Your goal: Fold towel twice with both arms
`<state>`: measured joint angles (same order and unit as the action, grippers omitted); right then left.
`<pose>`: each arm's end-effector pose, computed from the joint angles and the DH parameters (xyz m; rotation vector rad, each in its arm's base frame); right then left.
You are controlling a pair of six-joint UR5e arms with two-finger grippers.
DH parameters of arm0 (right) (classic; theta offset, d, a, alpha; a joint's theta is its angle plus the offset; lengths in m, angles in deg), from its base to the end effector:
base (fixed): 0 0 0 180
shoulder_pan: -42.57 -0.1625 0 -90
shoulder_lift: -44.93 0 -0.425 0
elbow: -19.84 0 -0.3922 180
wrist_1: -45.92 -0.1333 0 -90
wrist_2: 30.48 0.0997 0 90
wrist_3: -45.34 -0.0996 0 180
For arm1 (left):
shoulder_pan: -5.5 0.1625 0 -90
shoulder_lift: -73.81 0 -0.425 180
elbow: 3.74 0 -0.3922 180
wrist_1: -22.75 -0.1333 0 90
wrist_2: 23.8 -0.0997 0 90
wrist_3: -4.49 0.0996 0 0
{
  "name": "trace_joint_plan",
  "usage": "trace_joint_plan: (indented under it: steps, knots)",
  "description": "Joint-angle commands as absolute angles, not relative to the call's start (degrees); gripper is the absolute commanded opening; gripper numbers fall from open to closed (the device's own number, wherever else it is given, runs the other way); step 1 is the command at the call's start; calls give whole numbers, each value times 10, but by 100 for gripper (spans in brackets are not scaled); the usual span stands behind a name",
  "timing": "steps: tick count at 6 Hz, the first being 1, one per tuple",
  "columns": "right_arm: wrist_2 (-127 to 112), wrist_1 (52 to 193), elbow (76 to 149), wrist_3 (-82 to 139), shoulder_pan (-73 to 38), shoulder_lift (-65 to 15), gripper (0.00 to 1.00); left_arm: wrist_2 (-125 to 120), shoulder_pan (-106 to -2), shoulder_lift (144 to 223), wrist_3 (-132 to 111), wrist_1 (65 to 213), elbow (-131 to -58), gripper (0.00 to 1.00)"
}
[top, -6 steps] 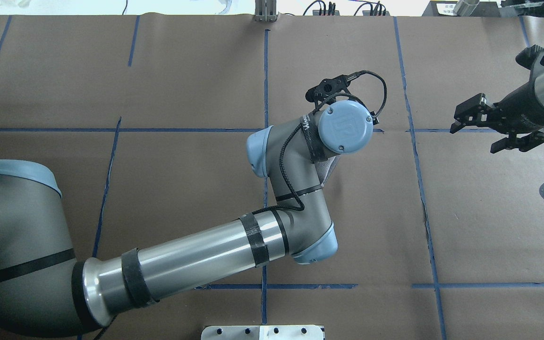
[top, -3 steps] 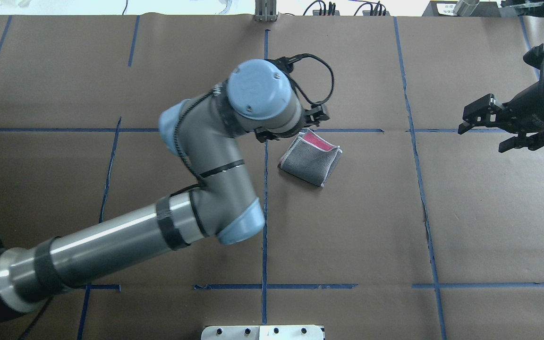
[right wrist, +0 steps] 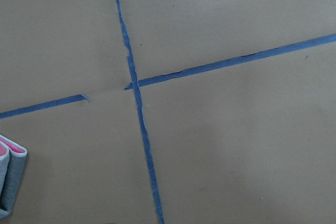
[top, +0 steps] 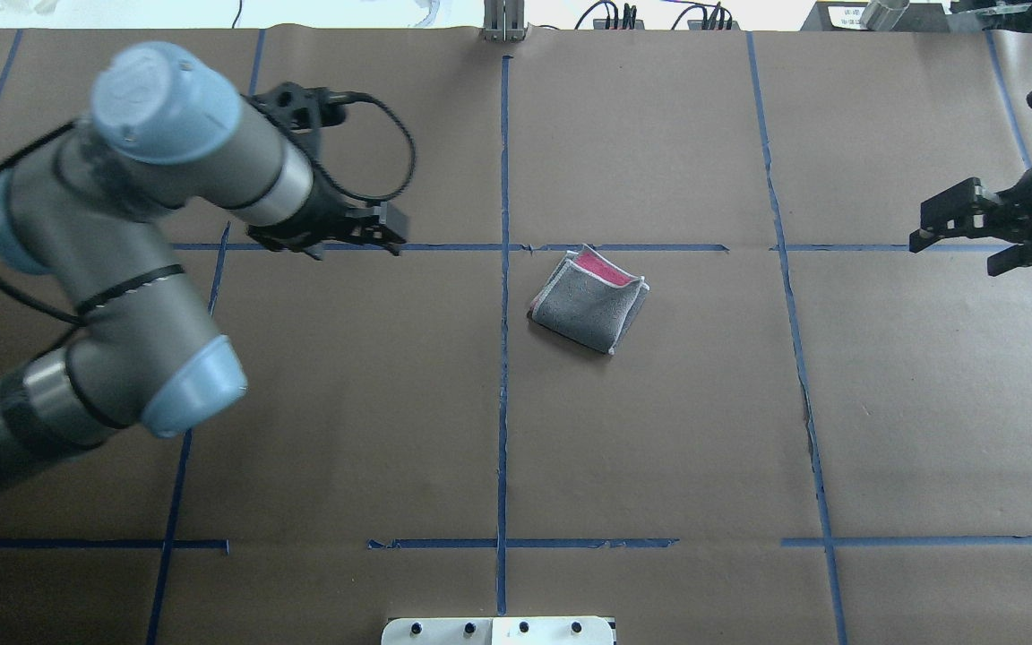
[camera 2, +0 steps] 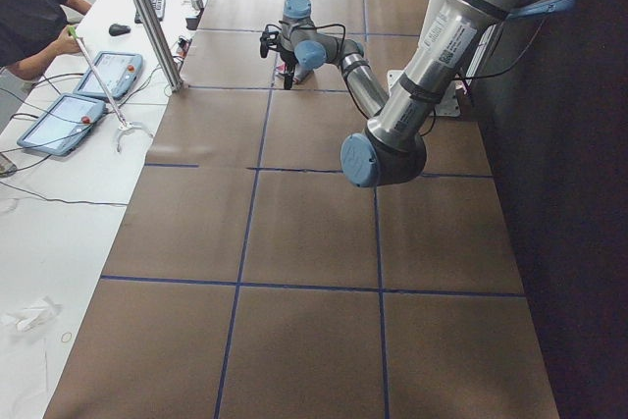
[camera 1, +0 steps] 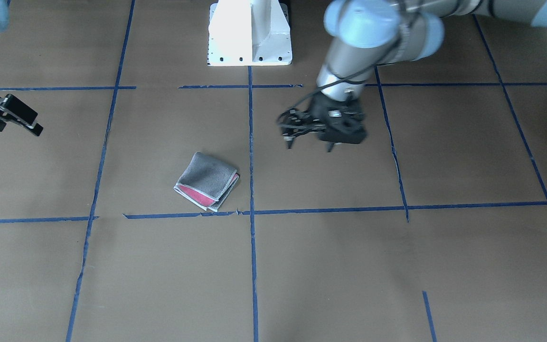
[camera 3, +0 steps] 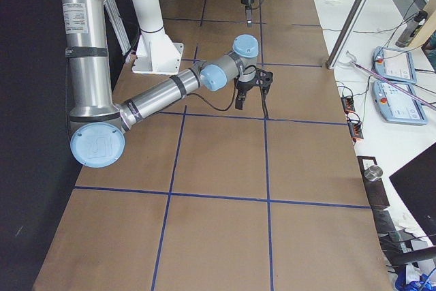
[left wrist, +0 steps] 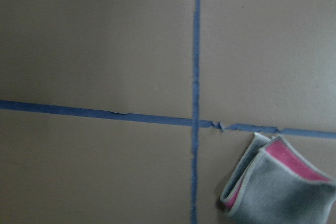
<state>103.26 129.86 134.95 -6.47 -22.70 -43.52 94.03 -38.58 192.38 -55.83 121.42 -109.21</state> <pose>-0.1443 -0.4673 0.4180 -0.0335 -0.9189 0.2211 0.3819 -0.4906 0.2372 0.1800 0.9891 -0.0065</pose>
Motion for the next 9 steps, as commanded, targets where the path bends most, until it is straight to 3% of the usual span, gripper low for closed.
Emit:
trace_joint_plan:
  steps: [1, 4, 7, 9]
  knots:
    - [1051, 1299, 1343, 86, -283, -493, 100, 1035, -489, 1777, -379, 1212, -1165, 100]
    - [1046, 1306, 1301, 316, -373, -560, 100, 1073, -675, 1618, -10, 1207, -1141, 100]
    - [1034, 1395, 1284, 458, -432, -559, 100, 1072, -823, 1605, 215, 1007, -1112, 100]
    - [1034, 1393, 1279, 458, -431, -562, 100, 1087, -841, 1579, 219, 1000, -1073, 100]
